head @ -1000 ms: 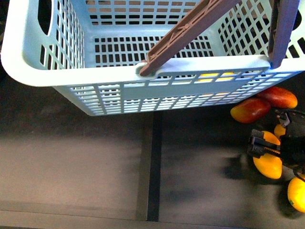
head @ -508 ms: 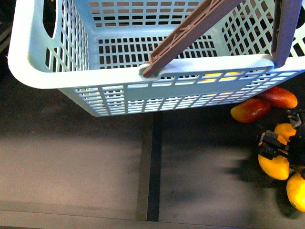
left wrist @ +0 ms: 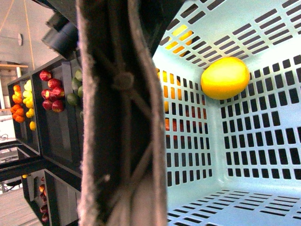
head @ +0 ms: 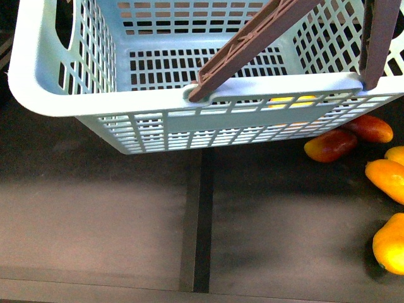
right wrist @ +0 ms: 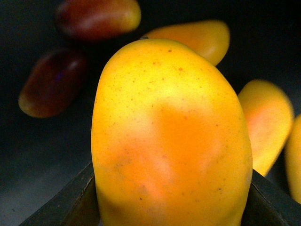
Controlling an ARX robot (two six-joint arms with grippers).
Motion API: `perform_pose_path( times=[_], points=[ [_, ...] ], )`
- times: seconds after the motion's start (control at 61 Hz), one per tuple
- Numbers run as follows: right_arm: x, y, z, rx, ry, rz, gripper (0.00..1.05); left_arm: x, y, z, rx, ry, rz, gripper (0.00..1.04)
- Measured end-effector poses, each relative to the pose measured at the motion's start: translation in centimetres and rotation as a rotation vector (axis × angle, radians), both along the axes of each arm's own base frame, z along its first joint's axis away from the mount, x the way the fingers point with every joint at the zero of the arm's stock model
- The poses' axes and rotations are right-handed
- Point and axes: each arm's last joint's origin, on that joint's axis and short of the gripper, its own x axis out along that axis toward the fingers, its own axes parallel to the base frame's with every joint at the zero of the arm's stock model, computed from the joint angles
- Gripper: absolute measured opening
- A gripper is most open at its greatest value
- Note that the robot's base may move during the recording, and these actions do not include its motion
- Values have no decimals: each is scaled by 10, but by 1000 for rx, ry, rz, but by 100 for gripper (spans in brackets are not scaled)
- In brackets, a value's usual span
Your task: Pick lemon and mango into basket
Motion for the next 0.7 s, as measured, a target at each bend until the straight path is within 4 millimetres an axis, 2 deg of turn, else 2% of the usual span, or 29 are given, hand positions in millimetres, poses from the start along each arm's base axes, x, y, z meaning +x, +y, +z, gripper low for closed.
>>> perform_pose_path(
  times=[0.115,0.262,0.393,0.705],
  points=[
    [-7,10,53,-24,-150,78,63,0,0,0,0,0,-1,4],
    [-12,40,95,-56,-276,158,63,0,0,0,0,0,-1,4],
    [-9,75,115,-7,-361,253,63,0,0,0,1,-1,1,4],
    [17,149,143,73,-444,362,63,0,0,0,2,-1,3,4]
  ],
)
